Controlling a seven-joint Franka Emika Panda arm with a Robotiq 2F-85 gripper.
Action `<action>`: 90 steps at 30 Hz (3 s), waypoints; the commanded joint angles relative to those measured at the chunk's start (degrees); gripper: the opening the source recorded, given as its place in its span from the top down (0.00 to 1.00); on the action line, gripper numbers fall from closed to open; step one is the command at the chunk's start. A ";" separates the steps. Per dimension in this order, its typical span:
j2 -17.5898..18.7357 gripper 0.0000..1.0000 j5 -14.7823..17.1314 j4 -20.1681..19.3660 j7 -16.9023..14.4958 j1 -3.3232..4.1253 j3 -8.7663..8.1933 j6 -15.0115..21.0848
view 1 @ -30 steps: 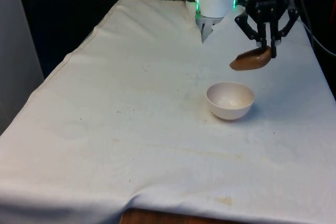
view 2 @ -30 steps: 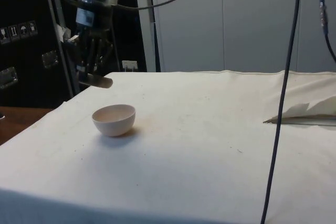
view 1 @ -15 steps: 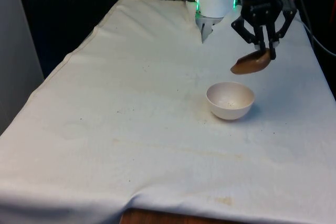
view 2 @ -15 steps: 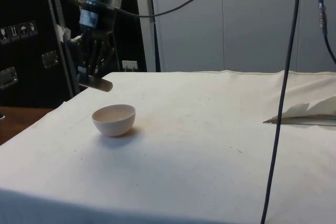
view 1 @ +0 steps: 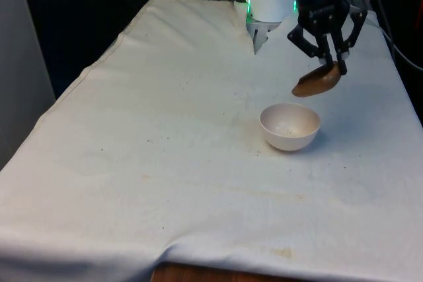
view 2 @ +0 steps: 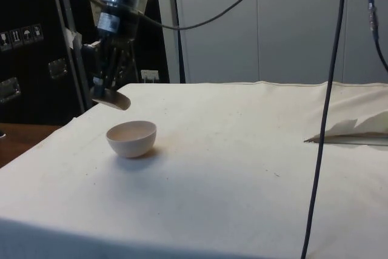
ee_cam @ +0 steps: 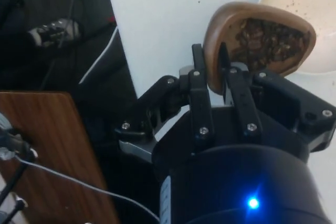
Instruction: Pour the coffee beans from the cup into the bowl.
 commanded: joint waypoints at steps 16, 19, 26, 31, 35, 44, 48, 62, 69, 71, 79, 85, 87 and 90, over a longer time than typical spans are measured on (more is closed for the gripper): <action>-0.06 0.97 9.63 0.23 -11.34 -1.03 -0.80 -3.95; -0.11 0.97 11.00 0.29 -13.18 -1.09 -1.38 -4.81; -0.23 0.97 13.87 0.40 -17.36 -1.09 -2.92 -6.70; -0.29 0.97 15.58 0.57 -20.11 -1.15 -4.01 -8.14; -0.17 0.97 17.19 0.69 -22.40 -1.15 -4.87 -9.28; 0.63 0.97 21.72 0.97 -28.07 -1.26 -6.53 -11.86; 1.09 0.97 23.89 1.09 -30.19 -1.32 -6.93 -13.06; 2.69 0.97 30.88 1.49 -37.47 -1.60 -8.94 -17.99; 3.44 0.97 33.52 1.89 -40.11 -1.78 -10.43 -21.26; 3.61 0.97 34.21 2.06 -40.68 -1.83 -10.89 -22.29; 4.41 0.97 36.38 2.92 -42.11 -1.95 -12.61 -26.24; 4.98 0.97 37.93 3.61 -42.63 -2.06 -13.69 -29.22; 5.10 0.97 38.45 3.78 -42.74 -2.01 -13.98 -30.19; 5.16 0.97 38.50 3.84 -42.80 -1.78 -14.50 -30.83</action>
